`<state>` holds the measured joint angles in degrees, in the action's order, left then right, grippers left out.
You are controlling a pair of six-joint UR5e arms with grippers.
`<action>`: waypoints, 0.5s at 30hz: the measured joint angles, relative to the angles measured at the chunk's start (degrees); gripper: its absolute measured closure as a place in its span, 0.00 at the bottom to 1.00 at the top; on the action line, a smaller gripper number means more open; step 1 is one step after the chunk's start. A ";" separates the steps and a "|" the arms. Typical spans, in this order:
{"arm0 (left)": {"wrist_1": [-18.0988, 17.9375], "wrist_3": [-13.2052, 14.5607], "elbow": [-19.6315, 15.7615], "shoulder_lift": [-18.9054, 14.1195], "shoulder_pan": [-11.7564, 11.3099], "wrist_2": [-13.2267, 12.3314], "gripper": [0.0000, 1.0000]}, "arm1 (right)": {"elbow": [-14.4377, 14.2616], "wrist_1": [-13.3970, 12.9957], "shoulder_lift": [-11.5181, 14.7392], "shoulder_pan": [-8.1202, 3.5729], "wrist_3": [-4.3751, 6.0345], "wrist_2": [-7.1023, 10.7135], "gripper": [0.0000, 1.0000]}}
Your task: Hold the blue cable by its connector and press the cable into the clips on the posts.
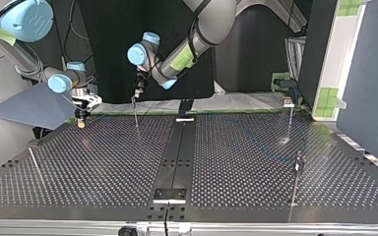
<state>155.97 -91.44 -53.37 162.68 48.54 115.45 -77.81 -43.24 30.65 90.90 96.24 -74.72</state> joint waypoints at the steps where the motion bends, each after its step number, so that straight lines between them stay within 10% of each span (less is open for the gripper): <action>1: -0.14 -0.01 -0.02 0.01 0.02 0.07 0.00 | -0.01 0.00 0.00 0.01 -0.01 0.00 1.00; 15: -0.68 -0.12 0.03 0.01 0.06 1.53 0.00 | 0.00 0.00 0.00 0.10 0.06 0.00 1.00</action>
<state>155.29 -91.56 -53.34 162.69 48.61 116.98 -77.81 -43.24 30.65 91.00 96.30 -74.72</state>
